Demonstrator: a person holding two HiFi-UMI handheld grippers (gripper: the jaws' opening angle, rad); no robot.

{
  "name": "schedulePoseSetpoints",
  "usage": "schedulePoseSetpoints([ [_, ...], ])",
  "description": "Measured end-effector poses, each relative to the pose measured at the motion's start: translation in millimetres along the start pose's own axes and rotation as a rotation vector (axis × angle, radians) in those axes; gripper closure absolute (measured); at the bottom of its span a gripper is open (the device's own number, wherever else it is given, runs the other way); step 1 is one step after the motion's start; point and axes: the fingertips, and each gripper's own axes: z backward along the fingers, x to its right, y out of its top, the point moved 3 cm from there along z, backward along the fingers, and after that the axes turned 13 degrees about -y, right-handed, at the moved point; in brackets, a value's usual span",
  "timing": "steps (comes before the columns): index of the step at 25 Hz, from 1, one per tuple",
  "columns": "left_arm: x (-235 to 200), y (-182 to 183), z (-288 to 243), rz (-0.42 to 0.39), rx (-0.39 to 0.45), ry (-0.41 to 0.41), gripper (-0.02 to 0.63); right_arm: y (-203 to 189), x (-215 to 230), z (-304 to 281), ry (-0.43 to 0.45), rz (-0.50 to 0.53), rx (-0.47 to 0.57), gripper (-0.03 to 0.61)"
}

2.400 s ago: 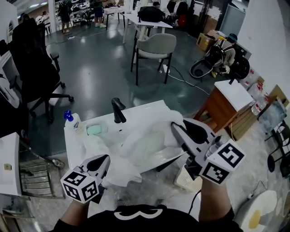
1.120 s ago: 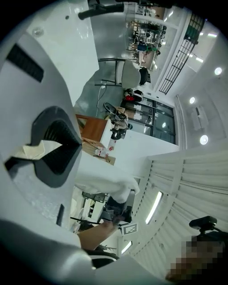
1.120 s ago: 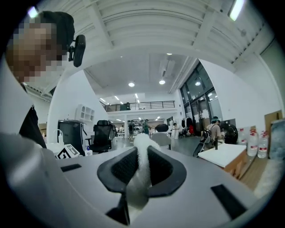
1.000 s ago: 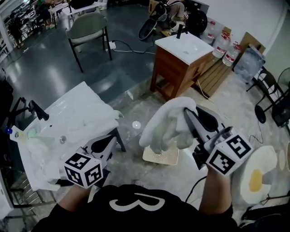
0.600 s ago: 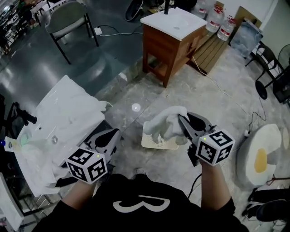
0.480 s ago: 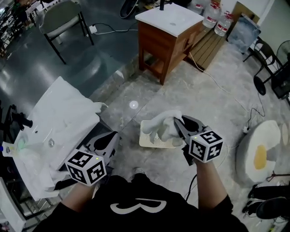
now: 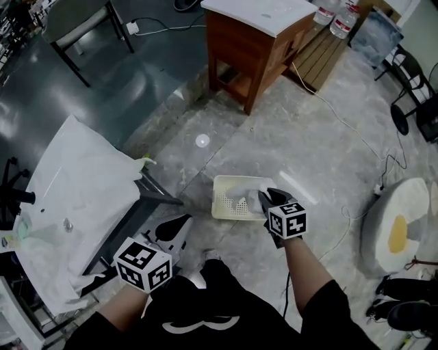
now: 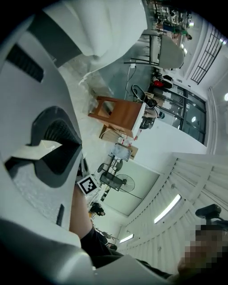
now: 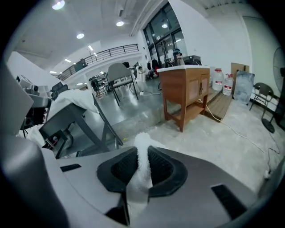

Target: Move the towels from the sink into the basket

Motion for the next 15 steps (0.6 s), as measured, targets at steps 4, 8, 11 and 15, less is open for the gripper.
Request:
schedulePoseSetpoints([
  [4, -10.8, -20.8, -17.2, -0.015, -0.065, -0.033, 0.607, -32.5, 7.8, -42.0, -0.011, 0.004, -0.092, 0.515],
  [8, -26.1, -37.2, -25.6, 0.023, -0.089, -0.019, 0.607, -58.7, 5.4, -73.8, -0.019, 0.051, -0.163, 0.509],
  [11, -32.2, -47.6, -28.3, 0.056, -0.1, -0.011, 0.607, -76.6, 7.8, -88.1, -0.037, 0.005, -0.207, 0.314],
  [15, -35.7, -53.7, -27.0, 0.07, -0.108, -0.002, 0.607, -90.6, 10.5, -89.9, -0.05, 0.004, -0.235, 0.259],
])
